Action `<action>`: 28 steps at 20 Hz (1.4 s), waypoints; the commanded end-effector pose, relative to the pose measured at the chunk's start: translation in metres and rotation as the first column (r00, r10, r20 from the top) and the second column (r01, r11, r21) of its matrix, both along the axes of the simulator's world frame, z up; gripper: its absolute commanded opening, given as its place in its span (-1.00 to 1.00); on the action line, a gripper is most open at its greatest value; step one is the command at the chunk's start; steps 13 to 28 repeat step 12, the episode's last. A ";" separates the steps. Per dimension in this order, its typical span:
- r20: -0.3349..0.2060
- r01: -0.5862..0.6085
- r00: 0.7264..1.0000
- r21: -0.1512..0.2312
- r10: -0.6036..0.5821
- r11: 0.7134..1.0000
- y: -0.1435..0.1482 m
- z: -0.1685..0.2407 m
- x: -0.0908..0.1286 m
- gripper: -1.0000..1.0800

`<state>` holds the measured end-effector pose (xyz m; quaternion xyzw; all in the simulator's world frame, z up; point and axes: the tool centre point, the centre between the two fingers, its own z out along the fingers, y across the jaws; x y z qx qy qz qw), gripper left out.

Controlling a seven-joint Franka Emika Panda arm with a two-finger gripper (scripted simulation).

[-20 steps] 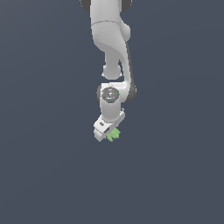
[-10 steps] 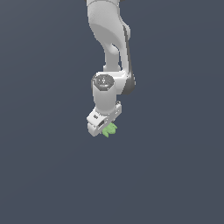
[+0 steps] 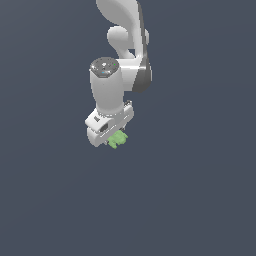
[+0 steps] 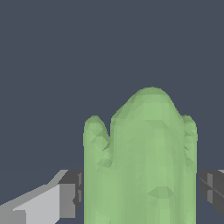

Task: Pick up the object and move it to a goal position.

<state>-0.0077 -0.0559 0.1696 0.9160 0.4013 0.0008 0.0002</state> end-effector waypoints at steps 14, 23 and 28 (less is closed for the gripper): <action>-0.002 0.000 1.000 0.000 0.000 1.000 -0.010 0.026 0.003 -1.00; -0.002 0.000 1.000 0.000 0.000 1.000 -0.010 0.026 0.003 -1.00; -0.002 0.000 1.000 0.000 0.000 1.000 -0.010 0.026 0.003 -1.00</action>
